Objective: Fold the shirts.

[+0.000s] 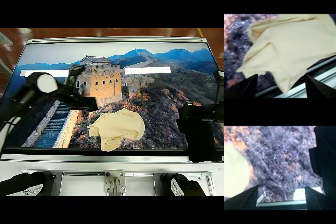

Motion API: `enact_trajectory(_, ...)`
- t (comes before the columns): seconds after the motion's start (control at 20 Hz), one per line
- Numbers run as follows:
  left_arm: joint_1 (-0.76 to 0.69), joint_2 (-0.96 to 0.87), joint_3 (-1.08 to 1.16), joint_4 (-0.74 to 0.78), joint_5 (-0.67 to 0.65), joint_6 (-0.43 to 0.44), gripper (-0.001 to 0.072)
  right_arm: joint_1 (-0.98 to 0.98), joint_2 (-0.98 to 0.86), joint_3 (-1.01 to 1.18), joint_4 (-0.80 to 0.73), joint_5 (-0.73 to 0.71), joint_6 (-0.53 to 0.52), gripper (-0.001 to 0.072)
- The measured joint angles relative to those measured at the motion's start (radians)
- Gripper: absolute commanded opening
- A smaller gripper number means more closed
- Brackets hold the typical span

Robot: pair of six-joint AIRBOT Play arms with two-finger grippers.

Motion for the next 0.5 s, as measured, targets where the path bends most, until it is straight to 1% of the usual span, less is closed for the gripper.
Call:
enact_trajectory(0.15,0.151,0.082,-0.196,-0.009,-0.042,0.025,0.071,0.0,-0.121,-0.005,0.044,0.007,-0.03,0.0698)
enact_trajectory(0.25,0.204,0.106,-0.336,-0.062,-0.015,0.033,0.0711,0.0,-0.208,-0.007,0.121,0.018,-0.055,0.0698)
enact_trajectory(0.4,0.217,0.111,-0.505,-0.188,0.12,0.041,0.0711,0.0,-0.329,-0.008,0.232,0.027,-0.082,0.0698)
enact_trajectory(0.5,0.2,0.088,-0.562,-0.241,0.223,0.043,0.071,0.0,-0.383,-0.008,0.275,0.046,-0.093,0.0698)
